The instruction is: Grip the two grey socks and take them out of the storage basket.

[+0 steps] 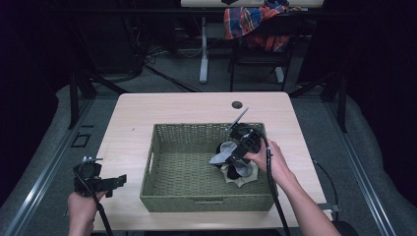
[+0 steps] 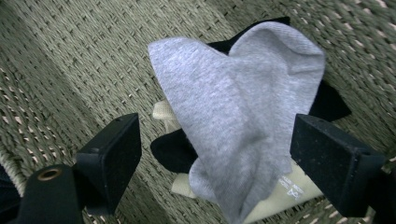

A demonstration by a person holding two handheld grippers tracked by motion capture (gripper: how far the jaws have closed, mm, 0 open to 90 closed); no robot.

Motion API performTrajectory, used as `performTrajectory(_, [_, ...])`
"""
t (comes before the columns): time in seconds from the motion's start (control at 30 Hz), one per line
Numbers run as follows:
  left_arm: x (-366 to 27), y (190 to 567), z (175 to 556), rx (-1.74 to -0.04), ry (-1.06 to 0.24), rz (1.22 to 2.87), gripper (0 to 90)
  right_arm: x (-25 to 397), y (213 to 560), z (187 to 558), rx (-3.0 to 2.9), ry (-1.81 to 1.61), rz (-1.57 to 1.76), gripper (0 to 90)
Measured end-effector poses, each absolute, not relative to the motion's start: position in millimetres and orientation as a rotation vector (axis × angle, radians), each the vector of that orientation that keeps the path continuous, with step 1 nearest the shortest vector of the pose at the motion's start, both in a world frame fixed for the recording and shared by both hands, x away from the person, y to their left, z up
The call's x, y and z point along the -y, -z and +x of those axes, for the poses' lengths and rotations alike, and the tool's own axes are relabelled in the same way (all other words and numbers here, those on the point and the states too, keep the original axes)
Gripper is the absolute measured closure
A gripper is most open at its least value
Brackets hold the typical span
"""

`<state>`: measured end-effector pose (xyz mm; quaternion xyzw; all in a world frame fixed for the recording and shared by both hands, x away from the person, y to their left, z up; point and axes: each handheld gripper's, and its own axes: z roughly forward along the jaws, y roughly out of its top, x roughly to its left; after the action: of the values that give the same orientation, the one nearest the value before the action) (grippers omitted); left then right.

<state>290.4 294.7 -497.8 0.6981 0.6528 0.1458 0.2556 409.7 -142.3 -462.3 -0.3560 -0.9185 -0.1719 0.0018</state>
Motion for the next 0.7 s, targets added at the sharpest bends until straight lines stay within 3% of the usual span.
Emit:
performTrajectory(0.3, [-294, 499, 292, -1.773, -0.387, 1.903, 3.7, 131, 475, 411, 2.892, 0.478, -1.113, 31.9])
performTrajectory(0.37, [-293, 498, 291, -1.771, -0.398, 1.904, 3.8, 129, 479, 413, 2.915, 0.427, -1.133, 46.8])
performTrajectory(0.43, [-293, 498, 291, -1.771, -0.394, 1.904, 3.8, 129, 481, 413, 2.910, 0.426, -1.148, 48.5])
performTrajectory(0.47, [-294, 498, 291, -1.775, -0.391, 1.905, 3.8, 131, 481, 415, 2.913, 0.419, -1.161, 60.3])
performTrajectory(0.57, [-293, 498, 290, -1.770, -0.400, 1.905, 3.9, 133, 480, 415, 2.891, 0.441, -1.175, 68.3])
performTrajectory(0.6, [-293, 498, 291, -1.773, -0.393, 1.906, 3.9, 135, 479, 415, 2.888, 0.446, -1.176, 76.6])
performTrajectory(0.7, [-292, 498, 291, -1.768, -0.399, 1.913, 3.9, 139, 474, 415, 2.886, 0.456, -1.160, 81.4])
